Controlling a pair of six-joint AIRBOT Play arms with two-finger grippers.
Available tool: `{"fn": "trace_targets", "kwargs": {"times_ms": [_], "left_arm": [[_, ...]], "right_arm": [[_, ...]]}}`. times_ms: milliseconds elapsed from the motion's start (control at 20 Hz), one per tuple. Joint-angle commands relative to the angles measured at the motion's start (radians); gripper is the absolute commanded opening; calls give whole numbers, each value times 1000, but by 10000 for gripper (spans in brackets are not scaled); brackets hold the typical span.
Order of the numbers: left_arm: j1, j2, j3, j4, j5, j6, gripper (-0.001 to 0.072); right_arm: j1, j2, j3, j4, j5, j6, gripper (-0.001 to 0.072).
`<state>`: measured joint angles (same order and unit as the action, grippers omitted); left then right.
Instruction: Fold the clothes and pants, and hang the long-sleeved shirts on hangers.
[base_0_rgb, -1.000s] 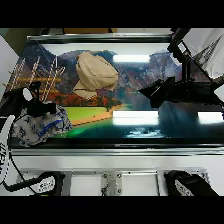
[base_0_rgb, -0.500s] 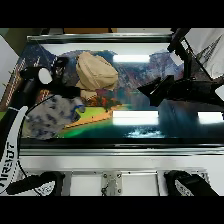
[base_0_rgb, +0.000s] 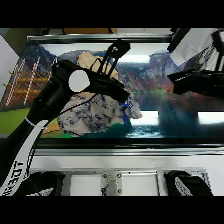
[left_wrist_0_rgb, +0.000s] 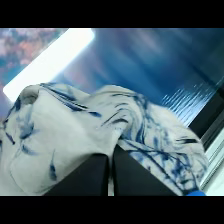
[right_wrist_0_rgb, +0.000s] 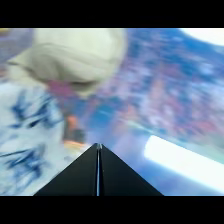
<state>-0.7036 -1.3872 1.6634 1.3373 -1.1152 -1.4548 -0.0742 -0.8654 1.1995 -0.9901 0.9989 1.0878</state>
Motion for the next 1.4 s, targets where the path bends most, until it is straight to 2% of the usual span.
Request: {"fn": "trace_targets", "kwargs": {"times_ms": [0, 50, 100, 200, 400, 500, 650, 750, 800, 850, 900, 950, 1000, 1050, 1100, 1350], "left_arm": [[-19, -58, 19, -2, 86, 12, 163], [3, -84, 19, -1, 104, -17, 471], [40, -108, 19, -2, 103, -85, 626], [126, -139, 17, -3, 34, -203, 622], [223, -88, -175, -3, -48, -231, 622], [230, -17, -346, -3, -44, -266, 622], [213, 82, -588, -8, -8, -340, 622], [175, 122, -691, -35, 45, -363, 622], [148, 132, -721, -52, 67, -369, 622], [118, 138, -743, -57, 91, -380, 622], [85, 140, -755, -57, 108, -389, 622], [57, 138, -762, -56, 121, -395, 622], [34, 138, -764, -55, 129, -397, 622], [14, 138, -764, -55, 139, -397, 622], [-2, 139, -764, -55, 147, -398, 622], [-15, 138, -764, -55, 149, -406, 622]], "right_arm": [[-113, 26, 1, -216, 19, 230, 19], [-128, 24, 0, -237, 41, 238, 19], [-136, 23, 0, -254, 60, 237, 19], [-134, 23, -2, -286, 85, 237, 19], [-102, 23, -60, -291, 101, 237, 18], [-44, 23, -126, -311, 109, 237, 17], [108, 16, -263, -429, 101, 242, 17], [193, -9, -353, -561, 74, 334, 18], [216, -30, -387, -586, 66, 341, 22], [222, -61, -417, -576, 57, 342, 175], [224, -96, -434, -569, 56, 341, 513], [224, -140, -442, -570, 56, 341, 658], [224, -183, -441, -570, 56, 341, 613], [224, -225, -441, -570, 52, 341, 538], [226, -262, -441, -570, 46, 329, 506], [291, -375, -441, -579, -24, 311, 506]]}}
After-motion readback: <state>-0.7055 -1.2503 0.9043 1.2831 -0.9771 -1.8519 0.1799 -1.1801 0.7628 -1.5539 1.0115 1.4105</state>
